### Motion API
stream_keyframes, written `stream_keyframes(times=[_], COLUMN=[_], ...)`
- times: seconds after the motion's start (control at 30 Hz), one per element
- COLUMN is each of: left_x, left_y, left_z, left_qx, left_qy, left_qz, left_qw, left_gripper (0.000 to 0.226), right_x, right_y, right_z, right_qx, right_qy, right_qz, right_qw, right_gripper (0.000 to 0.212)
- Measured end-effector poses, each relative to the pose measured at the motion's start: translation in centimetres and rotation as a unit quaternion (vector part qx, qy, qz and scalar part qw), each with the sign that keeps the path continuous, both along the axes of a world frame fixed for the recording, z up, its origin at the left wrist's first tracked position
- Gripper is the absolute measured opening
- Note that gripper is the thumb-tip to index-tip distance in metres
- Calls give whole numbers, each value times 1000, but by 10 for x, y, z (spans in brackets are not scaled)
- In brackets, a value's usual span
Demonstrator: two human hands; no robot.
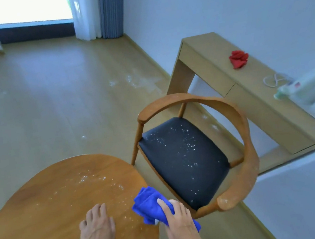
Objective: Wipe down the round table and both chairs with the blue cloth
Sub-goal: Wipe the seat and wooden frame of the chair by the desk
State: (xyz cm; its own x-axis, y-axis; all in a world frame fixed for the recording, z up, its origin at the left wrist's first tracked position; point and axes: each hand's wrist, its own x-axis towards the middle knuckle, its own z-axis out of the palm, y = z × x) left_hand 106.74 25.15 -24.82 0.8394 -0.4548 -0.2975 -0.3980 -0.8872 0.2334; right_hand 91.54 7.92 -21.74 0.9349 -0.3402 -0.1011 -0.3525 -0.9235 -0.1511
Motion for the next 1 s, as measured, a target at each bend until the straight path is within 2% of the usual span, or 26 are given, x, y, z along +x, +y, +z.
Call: stream_keyframes(times=[0.07, 0.2, 0.27, 0.4, 0.47, 0.67, 1.0], left_x=[-7, -29, -44, -81, -92, -94, -38], left_y=[-41, -135, -185, -277, -306, -340, -372], left_z=[11, 19, 22, -4, -12, -13, -49], left_qx=[9, -14, 0, 8, 32, 71, 11], left_qy=[10, -18, -11, -23, 8, -4, 39], left_qz=[-20, -66, -94, -67, -38, 14, 115], left_qw=[1000, 998, 996, 997, 999, 997, 993], left_gripper=[55, 46, 51, 53, 58, 59, 58], right_x=[-16, -38, -46, -55, -55, -26, 54], right_y=[-41, -137, -189, -288, -323, -387, -437], right_z=[12, 19, 14, -3, -6, -20, -62], right_qx=[-5, -26, -30, 10, 19, 52, 32], right_qy=[-2, -22, -42, -67, -67, -29, 54], right_qz=[-34, -69, -72, -70, -64, -18, 61], right_qw=[999, 997, 996, 995, 996, 998, 996], right_gripper=[80, 65, 58, 56, 56, 52, 52])
